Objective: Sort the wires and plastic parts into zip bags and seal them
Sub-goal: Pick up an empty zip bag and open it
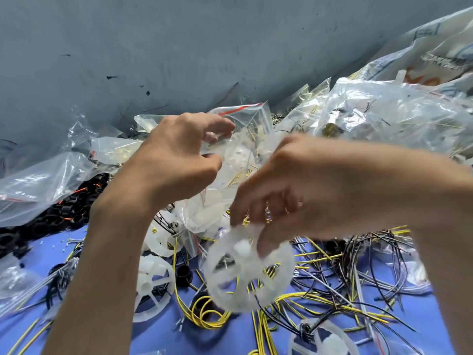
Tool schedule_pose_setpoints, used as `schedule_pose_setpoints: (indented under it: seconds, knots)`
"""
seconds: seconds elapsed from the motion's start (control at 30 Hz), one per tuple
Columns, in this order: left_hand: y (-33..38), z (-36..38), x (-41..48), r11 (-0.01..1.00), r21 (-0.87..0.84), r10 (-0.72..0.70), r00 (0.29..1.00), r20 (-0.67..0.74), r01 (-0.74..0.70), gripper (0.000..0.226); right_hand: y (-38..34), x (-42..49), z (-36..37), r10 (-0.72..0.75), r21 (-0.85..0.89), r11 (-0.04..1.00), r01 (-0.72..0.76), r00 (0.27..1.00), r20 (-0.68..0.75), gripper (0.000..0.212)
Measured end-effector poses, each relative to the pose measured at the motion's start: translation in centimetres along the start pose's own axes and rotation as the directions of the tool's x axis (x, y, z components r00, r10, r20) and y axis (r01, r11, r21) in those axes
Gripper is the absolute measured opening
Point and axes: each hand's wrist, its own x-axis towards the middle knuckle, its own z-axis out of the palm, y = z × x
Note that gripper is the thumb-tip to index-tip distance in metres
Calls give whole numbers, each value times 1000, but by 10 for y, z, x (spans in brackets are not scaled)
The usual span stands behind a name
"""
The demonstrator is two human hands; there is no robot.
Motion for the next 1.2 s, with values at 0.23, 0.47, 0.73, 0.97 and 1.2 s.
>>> schedule_pose_setpoints:
  seconds: [0.23,0.47,0.73,0.97,1.2]
  knots:
    - [-1,-6,0,984,-175,50,996,79,-36,49,15,-18,-24,-3,7,1000,9,832,-555,22]
    - [-10,-4,-2,998,-69,15,999,40,-12,49,19,-15,-26,79,218,966,142,639,-765,20]
    - [-13,-3,1,990,-75,128,990,62,-124,44,38,-8,-22,141,180,983,-25,735,-663,24]
    - [-11,3,4,991,-109,90,992,83,-81,62,36,4,-10,195,-53,955,-291,754,-627,27]
    - [4,8,1,976,-90,205,976,71,-198,56,35,20,5,158,-90,965,-247,818,-553,9]
